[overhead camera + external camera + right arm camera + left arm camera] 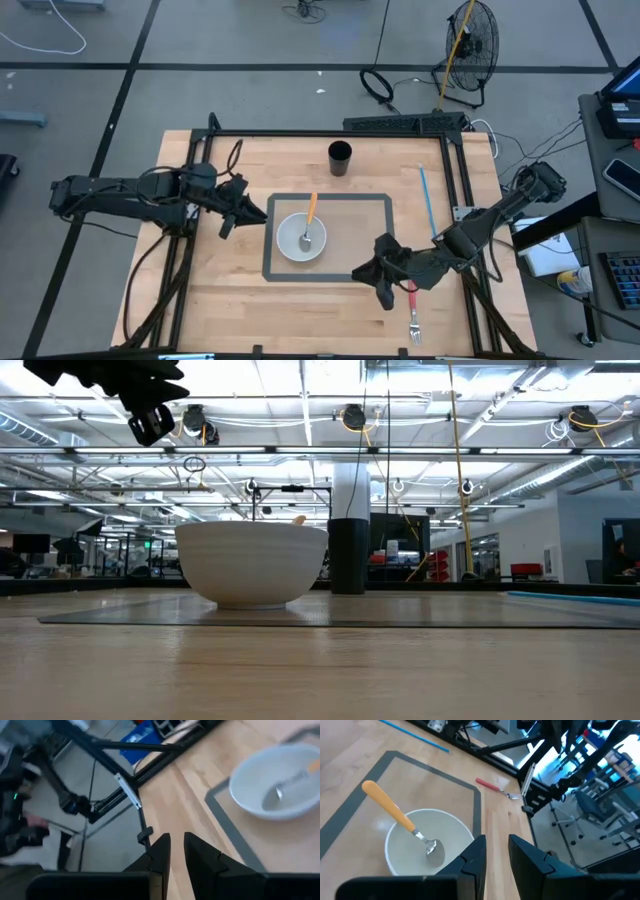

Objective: Pick & Place Utensil
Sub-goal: Put the pink fork into the white bowl on the light brown mat

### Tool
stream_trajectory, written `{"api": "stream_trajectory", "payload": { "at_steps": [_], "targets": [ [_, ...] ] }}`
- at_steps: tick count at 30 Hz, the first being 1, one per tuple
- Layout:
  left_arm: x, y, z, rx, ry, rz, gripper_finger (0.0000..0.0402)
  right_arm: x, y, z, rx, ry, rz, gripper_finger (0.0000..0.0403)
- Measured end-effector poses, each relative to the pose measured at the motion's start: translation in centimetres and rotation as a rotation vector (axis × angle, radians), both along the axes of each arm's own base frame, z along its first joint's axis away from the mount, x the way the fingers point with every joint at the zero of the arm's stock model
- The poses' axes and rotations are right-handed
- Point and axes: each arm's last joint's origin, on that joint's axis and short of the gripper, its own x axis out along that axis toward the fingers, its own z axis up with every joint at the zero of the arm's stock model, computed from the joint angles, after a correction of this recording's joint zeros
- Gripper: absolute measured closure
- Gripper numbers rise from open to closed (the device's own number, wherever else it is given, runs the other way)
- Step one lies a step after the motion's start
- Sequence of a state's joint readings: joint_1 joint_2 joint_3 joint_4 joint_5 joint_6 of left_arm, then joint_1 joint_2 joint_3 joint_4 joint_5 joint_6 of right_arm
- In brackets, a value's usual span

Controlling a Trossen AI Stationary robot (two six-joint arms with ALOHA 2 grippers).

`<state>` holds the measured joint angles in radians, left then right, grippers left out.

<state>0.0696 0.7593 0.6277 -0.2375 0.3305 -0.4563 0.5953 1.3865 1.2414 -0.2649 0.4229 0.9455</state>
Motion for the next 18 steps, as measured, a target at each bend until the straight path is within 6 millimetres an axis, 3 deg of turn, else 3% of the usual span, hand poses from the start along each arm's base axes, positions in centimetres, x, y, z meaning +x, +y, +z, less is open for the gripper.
{"api": "stream_trajectory", "payload": {
  "at_steps": [8,18],
  "targets": [
    [0.1,0.0,0.3,-0.051,-0.014,0.021,0.0316,0.1,0.7,1.9,-0.176,-0.09,0.113,0.0355],
    [0.1,0.2,0.3,-0.044,-0.014,0.092,0.0316,3.1,3.8,1.6,-0.273,-0.114,0.207,0.0355]
  ]
}}
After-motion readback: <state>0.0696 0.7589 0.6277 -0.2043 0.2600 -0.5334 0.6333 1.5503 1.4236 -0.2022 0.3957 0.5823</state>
